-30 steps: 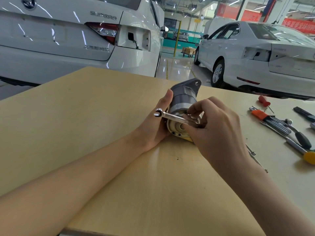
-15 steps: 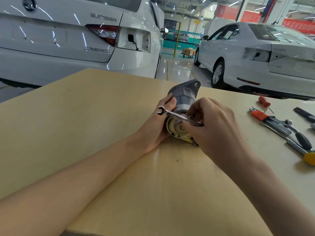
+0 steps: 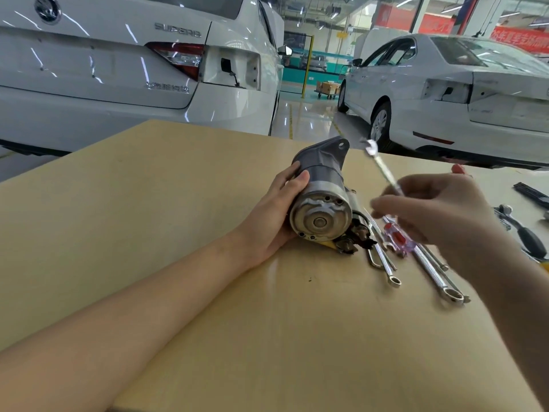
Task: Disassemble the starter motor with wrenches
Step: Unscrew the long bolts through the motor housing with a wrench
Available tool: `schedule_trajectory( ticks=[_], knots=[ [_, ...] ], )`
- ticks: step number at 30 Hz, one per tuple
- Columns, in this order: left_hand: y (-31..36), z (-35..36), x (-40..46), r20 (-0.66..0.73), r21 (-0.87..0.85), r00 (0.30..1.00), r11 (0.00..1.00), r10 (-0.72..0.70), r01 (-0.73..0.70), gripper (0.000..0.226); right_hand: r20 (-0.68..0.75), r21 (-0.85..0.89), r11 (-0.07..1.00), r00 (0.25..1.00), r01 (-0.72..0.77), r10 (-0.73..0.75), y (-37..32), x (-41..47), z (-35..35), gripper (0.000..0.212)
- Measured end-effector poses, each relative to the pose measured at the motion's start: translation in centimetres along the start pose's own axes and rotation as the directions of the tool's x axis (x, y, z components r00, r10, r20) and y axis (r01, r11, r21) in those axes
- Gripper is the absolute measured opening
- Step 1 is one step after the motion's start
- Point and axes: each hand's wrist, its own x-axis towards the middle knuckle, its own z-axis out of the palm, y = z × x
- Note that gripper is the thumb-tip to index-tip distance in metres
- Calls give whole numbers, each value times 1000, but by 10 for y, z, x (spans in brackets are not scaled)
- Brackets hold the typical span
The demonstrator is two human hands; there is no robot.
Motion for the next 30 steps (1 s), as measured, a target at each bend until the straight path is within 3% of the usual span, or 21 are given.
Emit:
schedule_trajectory(
  ticks=[5, 9, 15, 19, 26, 30],
  knots=[
    [3, 1, -1, 6, -39, 999, 998, -49, 49, 30, 43, -270, 931, 962, -247, 268, 37, 16, -35, 18],
    [8, -1, -6, 19, 2, 994, 994, -109, 109, 56, 71, -383, 887, 950, -257, 305, 47, 18, -33, 20],
    [9, -2, -5, 126, -9, 982, 989, -143, 146, 52, 90, -362, 908, 962, -211, 259, 49, 18, -36, 19],
    [11, -1, -5, 162, 10, 975, 988, -152, 153, 50, -9, -181, 976, 992, -124, 124, 47, 20, -35, 18],
    [11, 2, -6, 116, -54, 979, 983, -168, 175, 45, 4, 43, 978, 979, -206, 206, 50, 21, -14, 27],
    [12, -3, -6, 68, -117, 976, 970, -207, 213, 43, -19, 42, 992, 993, -119, 120, 51, 19, 4, 29]
  ],
)
